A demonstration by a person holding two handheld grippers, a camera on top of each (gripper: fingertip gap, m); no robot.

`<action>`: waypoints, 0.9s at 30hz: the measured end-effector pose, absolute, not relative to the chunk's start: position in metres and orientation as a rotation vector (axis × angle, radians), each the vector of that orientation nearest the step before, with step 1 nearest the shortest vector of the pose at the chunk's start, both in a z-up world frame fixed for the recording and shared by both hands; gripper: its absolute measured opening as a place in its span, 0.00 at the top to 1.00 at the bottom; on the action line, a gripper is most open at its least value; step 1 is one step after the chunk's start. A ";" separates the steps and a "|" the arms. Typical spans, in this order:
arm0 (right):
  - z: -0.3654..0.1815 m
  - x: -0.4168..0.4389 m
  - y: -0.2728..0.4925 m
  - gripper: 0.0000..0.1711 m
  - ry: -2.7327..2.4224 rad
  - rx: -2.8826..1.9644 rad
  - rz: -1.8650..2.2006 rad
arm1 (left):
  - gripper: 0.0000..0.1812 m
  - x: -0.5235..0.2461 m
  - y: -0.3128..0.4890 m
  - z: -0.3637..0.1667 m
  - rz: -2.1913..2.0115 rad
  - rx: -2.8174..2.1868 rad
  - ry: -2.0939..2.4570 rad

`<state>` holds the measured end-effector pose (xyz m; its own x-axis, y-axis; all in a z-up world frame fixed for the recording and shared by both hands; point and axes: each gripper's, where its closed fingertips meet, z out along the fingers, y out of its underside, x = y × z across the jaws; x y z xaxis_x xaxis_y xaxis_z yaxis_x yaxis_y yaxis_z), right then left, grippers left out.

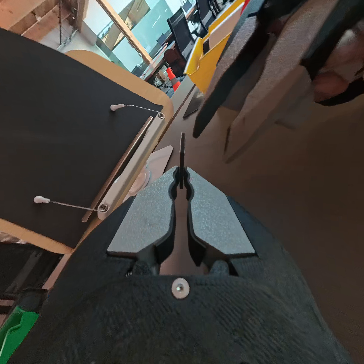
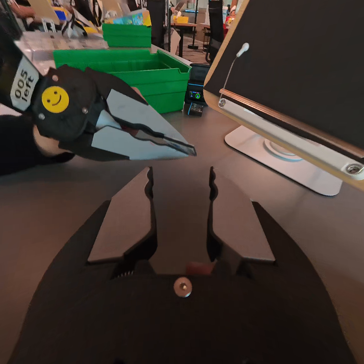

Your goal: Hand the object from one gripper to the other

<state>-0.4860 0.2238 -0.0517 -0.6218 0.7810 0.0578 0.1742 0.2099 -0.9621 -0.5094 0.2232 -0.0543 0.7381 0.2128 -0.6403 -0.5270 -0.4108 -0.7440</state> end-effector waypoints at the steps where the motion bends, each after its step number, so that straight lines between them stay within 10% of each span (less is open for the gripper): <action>1: -0.052 -0.486 0.223 0.68 -1.939 -0.897 1.443 | 1.00 -0.507 0.225 -0.057 0.841 -1.833 0.267; 19: -0.046 -0.486 0.241 0.82 -1.902 -1.146 1.704 | 1.00 -0.488 0.231 -0.055 0.946 -1.790 0.437; 22: -0.051 -0.492 0.257 0.99 -1.865 -1.175 1.595 | 1.00 -0.487 0.230 -0.049 0.963 -1.762 0.431; 27: -0.046 -0.489 0.249 0.82 -1.895 -1.077 1.575 | 1.00 -0.486 0.230 -0.050 0.942 -1.771 0.436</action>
